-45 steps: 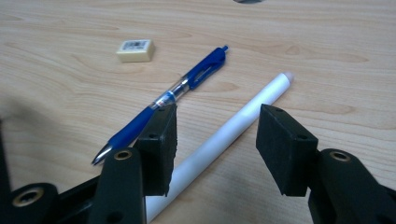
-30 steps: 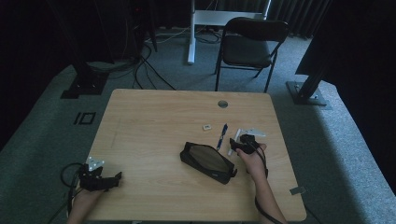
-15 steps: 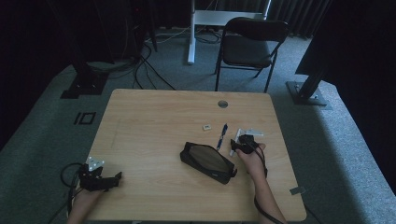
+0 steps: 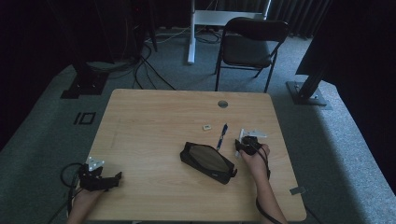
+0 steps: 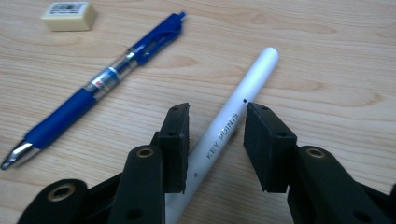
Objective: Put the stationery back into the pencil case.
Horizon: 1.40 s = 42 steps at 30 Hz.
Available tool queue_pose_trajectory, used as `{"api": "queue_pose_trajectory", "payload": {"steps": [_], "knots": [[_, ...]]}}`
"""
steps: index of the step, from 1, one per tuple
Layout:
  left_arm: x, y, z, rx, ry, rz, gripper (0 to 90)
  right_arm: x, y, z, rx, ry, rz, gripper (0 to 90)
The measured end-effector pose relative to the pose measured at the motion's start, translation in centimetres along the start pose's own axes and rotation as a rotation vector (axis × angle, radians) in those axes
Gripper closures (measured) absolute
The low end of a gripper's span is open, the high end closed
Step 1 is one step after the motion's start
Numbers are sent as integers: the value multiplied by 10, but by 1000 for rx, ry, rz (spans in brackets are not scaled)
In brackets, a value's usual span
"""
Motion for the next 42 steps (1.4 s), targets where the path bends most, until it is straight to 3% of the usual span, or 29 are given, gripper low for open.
{"api": "queue_pose_trajectory", "payload": {"steps": [5,11,21,22,27,33,42], "knots": [[0,0,0,0,0,0,2,2,-3,-1,-4,26,17,633],[0,0,0,0,0,0,2,6,-11,0,-13,48,20,771],[0,0,0,0,0,0,2,7,-17,-2,-26,73,-13,783],[0,0,0,0,0,0,2,7,-17,-2,-43,74,-20,783],[0,0,0,0,0,0,2,7,-18,-2,-60,73,-14,783],[0,0,0,0,1,0,2,13,-22,-5,-67,50,-9,783],[0,0,0,0,1,0,2,23,-27,-10,-64,33,-40,783]]}}
Point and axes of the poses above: each handheld gripper's, and its own axes: x roughly backward along the jaws, z roughly out of its underside, y roughly to its left, the point moved 1 cm from there along -x, roughly forward along the jaws, and after that the axes turned 6 degrees about z, right-handed, at the moved point
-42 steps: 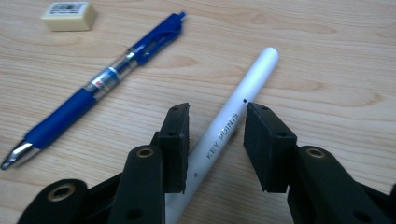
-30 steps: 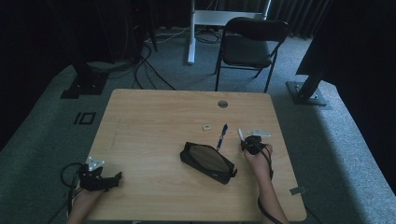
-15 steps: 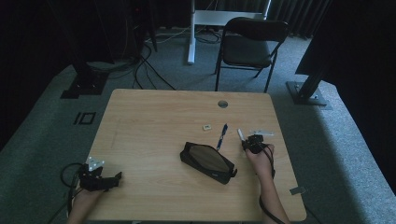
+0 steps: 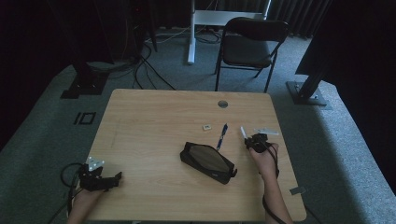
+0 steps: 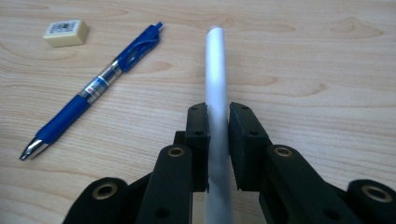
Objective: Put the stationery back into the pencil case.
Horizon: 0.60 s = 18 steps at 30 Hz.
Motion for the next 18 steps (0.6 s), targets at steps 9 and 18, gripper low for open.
{"api": "queue_pose_trajectory", "payload": {"steps": [9,18], "knots": [[0,0,0,0,0,0,2,17,2,-11,33,-34,-33,783],[0,0,0,0,0,0,2,27,8,-18,60,-56,-65,783]]}}
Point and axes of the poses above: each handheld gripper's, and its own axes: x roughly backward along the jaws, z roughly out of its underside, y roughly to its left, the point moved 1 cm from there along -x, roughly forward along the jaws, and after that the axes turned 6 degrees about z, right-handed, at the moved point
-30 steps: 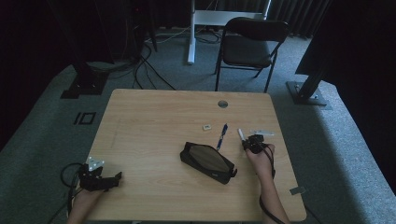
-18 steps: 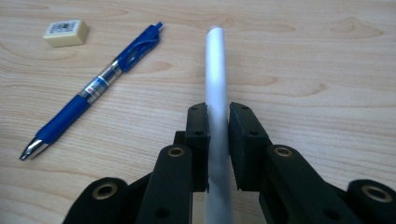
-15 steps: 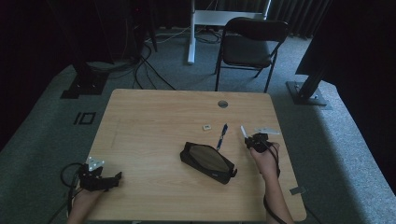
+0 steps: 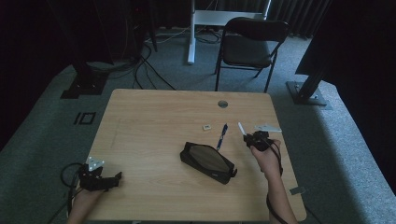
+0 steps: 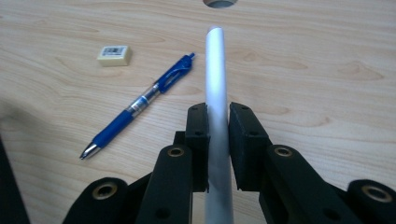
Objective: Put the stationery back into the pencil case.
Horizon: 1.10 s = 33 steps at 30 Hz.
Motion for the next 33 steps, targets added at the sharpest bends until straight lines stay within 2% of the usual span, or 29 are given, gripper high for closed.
{"api": "queue_pose_trajectory", "payload": {"steps": [11,23,33], "knots": [[0,0,0,0,0,0,2,18,11,-12,21,-39,-60,783],[0,0,0,0,0,0,2,36,31,-27,106,-97,-142,783],[0,0,0,0,0,0,2,46,45,-33,126,-128,-219,782]]}}
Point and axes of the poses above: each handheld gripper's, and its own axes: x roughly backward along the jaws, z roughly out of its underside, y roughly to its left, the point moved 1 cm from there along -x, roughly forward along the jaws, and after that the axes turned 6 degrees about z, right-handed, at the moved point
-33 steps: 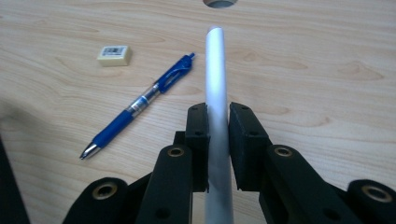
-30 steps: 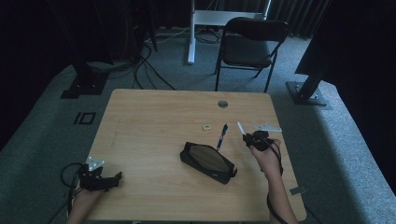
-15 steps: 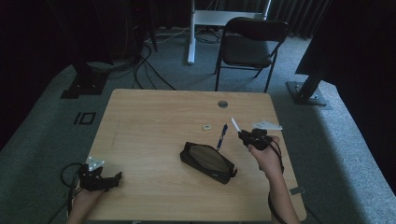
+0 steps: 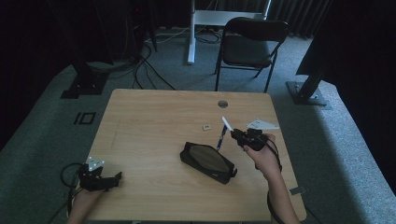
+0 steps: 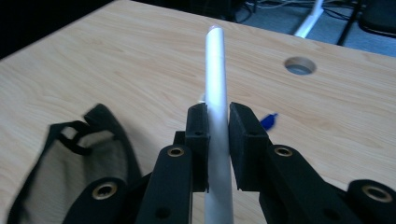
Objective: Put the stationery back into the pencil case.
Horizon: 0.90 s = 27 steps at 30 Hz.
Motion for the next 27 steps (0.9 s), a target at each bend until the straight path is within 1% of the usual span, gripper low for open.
{"api": "queue_pose_trajectory", "payload": {"steps": [2,6,10,12,13,15,16,22,23,27], "knots": [[0,0,0,0,0,0,2,1,4,-1,6,-3,-20,783],[0,0,0,1,-2,0,2,3,11,-5,27,-14,-36,782],[0,0,0,2,-2,0,2,5,18,-9,64,-17,-63,782],[0,0,0,2,-2,0,2,6,22,-11,71,-25,-86,782],[0,0,0,1,-2,0,2,7,25,-11,87,-21,-89,782],[0,0,0,0,-1,0,2,7,28,-13,92,-24,-107,783],[0,0,0,-1,0,0,2,8,30,-13,104,-20,-113,782],[0,0,0,-1,0,0,2,7,37,-14,135,-18,-135,782],[0,0,0,-1,0,0,2,6,37,-13,131,-20,-142,782],[0,0,0,2,-2,0,2,4,41,-10,150,1,-172,782]]}}
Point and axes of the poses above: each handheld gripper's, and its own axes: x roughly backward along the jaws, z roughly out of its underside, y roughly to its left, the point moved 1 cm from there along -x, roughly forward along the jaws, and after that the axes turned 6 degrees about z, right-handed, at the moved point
